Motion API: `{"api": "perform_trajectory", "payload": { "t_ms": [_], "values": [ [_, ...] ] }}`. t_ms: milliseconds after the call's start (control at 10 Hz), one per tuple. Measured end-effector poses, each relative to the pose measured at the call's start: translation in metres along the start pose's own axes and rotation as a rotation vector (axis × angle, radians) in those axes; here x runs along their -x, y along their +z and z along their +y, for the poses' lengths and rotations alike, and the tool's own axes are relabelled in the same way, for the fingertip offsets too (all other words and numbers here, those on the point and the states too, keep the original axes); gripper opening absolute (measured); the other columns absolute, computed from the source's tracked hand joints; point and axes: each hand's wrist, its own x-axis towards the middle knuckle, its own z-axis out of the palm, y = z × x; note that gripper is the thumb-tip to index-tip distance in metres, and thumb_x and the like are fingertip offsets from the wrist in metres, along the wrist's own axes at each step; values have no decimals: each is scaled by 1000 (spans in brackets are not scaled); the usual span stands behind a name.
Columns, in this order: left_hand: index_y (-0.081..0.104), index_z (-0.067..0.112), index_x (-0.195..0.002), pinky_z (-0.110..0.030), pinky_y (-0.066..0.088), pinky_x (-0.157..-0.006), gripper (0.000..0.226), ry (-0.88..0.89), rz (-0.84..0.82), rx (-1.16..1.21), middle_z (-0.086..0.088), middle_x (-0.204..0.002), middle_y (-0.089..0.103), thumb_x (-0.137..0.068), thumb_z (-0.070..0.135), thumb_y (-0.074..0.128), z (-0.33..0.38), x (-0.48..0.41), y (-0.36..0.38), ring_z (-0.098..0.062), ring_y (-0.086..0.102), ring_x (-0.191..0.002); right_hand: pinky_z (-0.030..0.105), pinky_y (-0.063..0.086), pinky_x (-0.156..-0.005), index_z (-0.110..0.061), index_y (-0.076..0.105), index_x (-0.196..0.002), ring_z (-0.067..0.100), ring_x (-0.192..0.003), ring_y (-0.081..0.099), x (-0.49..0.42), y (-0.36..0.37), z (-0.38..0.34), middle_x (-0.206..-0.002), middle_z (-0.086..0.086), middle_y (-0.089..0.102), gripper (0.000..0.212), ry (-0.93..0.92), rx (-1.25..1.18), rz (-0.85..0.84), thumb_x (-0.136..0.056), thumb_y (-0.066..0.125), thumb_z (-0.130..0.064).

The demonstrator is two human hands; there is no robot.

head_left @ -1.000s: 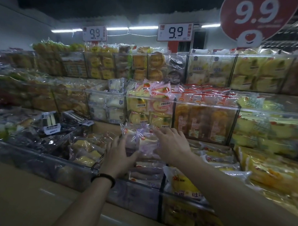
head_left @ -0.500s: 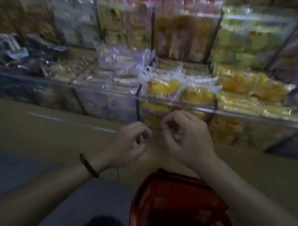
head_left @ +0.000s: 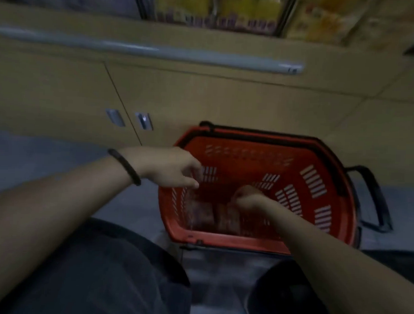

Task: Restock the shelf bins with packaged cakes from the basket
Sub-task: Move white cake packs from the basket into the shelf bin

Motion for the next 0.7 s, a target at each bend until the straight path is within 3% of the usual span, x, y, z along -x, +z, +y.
{"api": "perform_trajectory", "payload": {
  "t_ms": [100,200,300,400,500,600,700],
  "values": [
    [64,32,-137,-28,51,-91,37,-55,-58,6,14,-126,65,-105,50,58,-9,4,5,-7,60,-105,31,50,-80,-5,71,-128,21,-102,67,-31,20,14,-130,16,71,39,119,-105,-44,-100,67,-32],
    [59,31,-143,-28,49,-93,44,-81,-104,33,10,-136,64,-105,52,57,-12,4,9,-9,58,-109,43,53,-91,-3,63,-137,33,-119,65,-45,39,21,-140,17,63,39,277,-226,-127,-107,54,-27],
    [56,34,-147,-39,52,-105,49,-95,-137,53,9,-142,62,-104,57,55,-14,3,9,-14,60,-122,38,56,-75,-6,60,-142,32,-118,66,-46,55,28,-143,15,62,45,364,-405,-114,-99,63,-18],
    [52,35,-151,-40,50,-109,55,-118,-155,57,8,-148,59,-103,60,53,-17,2,4,-15,58,-128,33,51,-69,-4,59,-141,28,-100,63,-59,67,39,-147,18,60,45,461,-739,-136,-97,63,-13],
    [50,35,-153,-35,49,-103,58,-151,-155,57,7,-147,58,-103,63,51,-18,0,-2,-14,58,-122,27,50,-56,-1,60,-139,23,-71,59,-69,63,43,-146,22,59,46,437,-713,-152,-95,65,-11],
    [46,36,-156,-35,48,-106,61,-159,-144,75,6,-152,55,-102,64,50,-20,-4,-5,-17,56,-130,28,48,-52,-2,62,-136,21,-66,55,-83,66,49,-131,19,67,39,460,-745,-113,-99,62,-14],
    [45,39,-156,-36,47,-108,62,-181,-131,105,8,-152,56,-101,67,50,-25,-4,-12,-16,56,-132,24,54,-46,0,59,-141,22,-70,58,-98,76,52,-98,12,66,43,463,-664,-168,-101,60,-16]
  ]
}}
